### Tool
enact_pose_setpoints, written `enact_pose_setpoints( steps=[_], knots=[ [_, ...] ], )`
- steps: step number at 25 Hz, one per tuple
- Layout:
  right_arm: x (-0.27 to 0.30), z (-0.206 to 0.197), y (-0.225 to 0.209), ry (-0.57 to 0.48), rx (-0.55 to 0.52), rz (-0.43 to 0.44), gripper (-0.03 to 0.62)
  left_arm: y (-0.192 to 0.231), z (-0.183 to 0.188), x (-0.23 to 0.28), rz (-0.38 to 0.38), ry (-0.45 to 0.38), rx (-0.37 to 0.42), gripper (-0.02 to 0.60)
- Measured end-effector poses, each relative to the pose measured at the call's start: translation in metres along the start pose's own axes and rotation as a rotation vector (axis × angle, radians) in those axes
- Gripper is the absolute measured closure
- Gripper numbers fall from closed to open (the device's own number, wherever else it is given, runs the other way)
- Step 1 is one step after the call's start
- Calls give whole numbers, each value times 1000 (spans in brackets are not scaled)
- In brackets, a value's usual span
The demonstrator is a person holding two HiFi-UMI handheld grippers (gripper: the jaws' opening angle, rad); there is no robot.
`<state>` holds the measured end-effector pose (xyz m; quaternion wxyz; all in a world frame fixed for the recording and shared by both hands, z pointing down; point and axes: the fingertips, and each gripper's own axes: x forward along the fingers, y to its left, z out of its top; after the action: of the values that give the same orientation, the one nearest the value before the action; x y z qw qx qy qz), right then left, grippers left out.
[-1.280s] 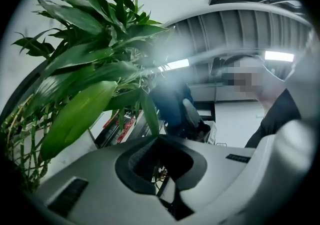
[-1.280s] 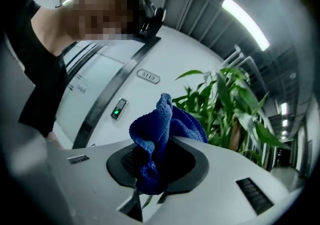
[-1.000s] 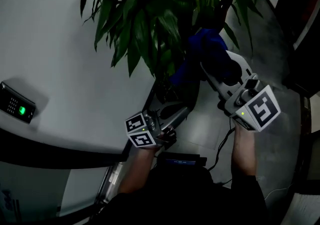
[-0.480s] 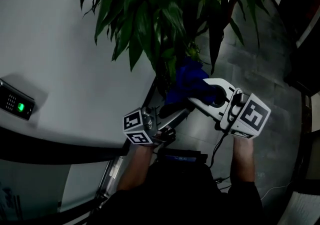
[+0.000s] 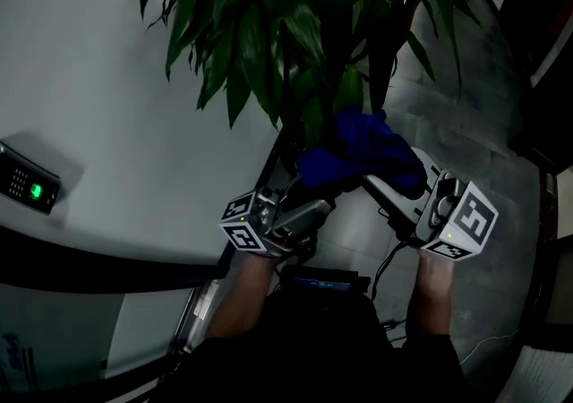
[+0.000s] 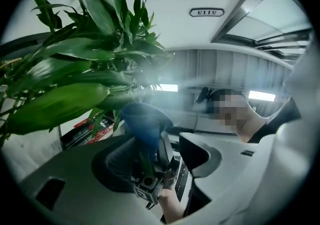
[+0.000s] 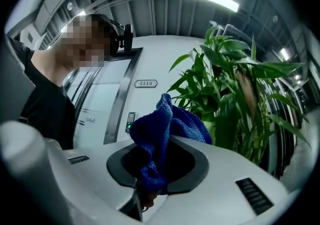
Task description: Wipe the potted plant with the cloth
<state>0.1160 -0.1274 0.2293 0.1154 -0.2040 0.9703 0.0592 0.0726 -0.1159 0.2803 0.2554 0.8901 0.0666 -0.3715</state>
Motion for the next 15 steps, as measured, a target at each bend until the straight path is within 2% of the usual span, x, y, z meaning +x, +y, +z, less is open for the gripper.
enact_pose_setpoints(
  steps=[5, 8, 9, 11, 13, 15],
  knots=[
    [-9, 50, -11, -158, -77, -95, 499, 4, 13, 9, -3, -65, -44, 284],
    [-6, 69, -12, -198, -197, -147, 500, 5, 15, 11, -7, -92, -66, 270],
    [-1, 65, -14, -165, -249, -165, 500, 6, 15, 12, -9, -101, -71, 268],
    [10, 37, -17, -36, -323, -178, 500, 7, 17, 13, -12, -122, -83, 255],
    [17, 7, -15, 58, -312, -156, 499, 7, 18, 15, -13, -135, -90, 238],
    [19, -12, -10, 83, -263, -121, 500, 9, 19, 17, -8, -142, -93, 232]
  ],
)
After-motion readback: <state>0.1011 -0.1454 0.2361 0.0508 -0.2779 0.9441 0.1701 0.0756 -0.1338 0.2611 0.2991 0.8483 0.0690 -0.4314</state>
